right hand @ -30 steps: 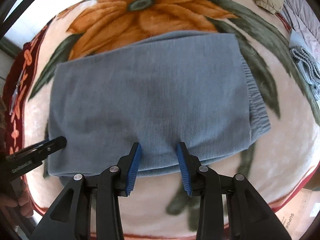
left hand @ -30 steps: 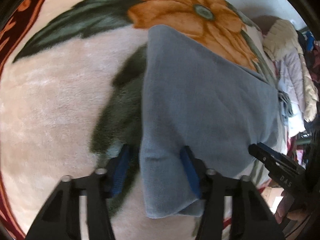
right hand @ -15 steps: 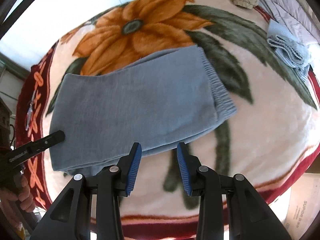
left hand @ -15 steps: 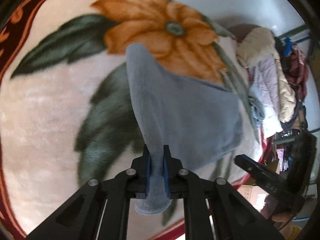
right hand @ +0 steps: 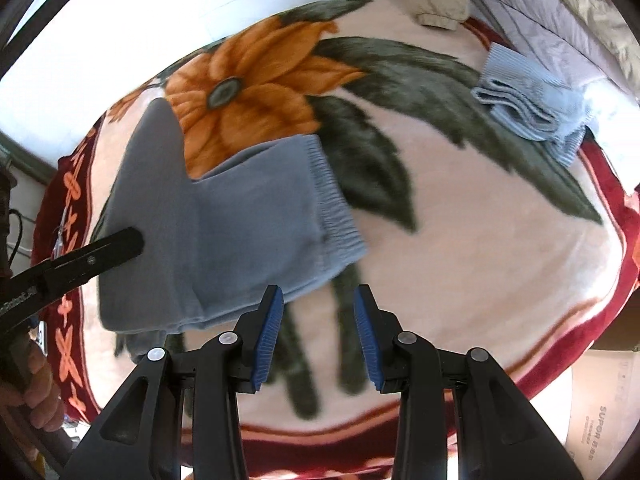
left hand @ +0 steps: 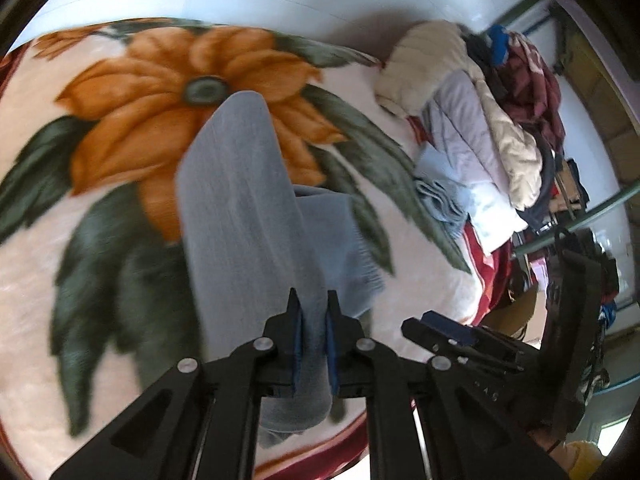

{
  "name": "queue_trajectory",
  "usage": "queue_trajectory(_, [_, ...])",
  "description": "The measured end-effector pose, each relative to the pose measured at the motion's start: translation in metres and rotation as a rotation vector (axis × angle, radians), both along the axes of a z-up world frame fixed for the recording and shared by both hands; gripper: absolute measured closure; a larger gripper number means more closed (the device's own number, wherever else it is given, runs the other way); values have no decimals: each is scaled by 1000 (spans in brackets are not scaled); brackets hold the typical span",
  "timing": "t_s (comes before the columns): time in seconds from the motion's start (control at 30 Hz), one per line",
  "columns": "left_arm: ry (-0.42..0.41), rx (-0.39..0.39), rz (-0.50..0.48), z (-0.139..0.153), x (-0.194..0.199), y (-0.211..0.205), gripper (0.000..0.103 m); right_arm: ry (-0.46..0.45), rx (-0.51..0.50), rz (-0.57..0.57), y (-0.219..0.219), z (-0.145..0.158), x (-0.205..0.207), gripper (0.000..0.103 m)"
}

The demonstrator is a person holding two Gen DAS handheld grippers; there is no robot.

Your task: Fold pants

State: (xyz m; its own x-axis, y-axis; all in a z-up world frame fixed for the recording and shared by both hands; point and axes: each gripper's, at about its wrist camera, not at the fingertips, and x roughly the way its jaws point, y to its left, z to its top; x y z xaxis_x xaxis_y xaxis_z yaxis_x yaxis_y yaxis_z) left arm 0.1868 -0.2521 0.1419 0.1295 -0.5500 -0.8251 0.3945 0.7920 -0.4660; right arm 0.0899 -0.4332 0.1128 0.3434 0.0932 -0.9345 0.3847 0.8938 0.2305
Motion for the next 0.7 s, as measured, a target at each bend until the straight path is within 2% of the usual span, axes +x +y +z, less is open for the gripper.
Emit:
queue_trajectory(0.2, [21,34,-42,-39,0,-60,94,20,-3,-19,-31,-9,-11,66])
queue_trajectory(0.4, [39,100,-78,-73,-1,-88,92,31,1,-18,-47,-16,-13,66])
queue_trajectory(0.6, [28,122,-99,-62,-4,-91,81,19,25,-7,-46,-19,-6,66])
queue_trajectory(0.7, [7,131,-87,-48,-7,-79,67,5,32,18,-40,-17,5,66])
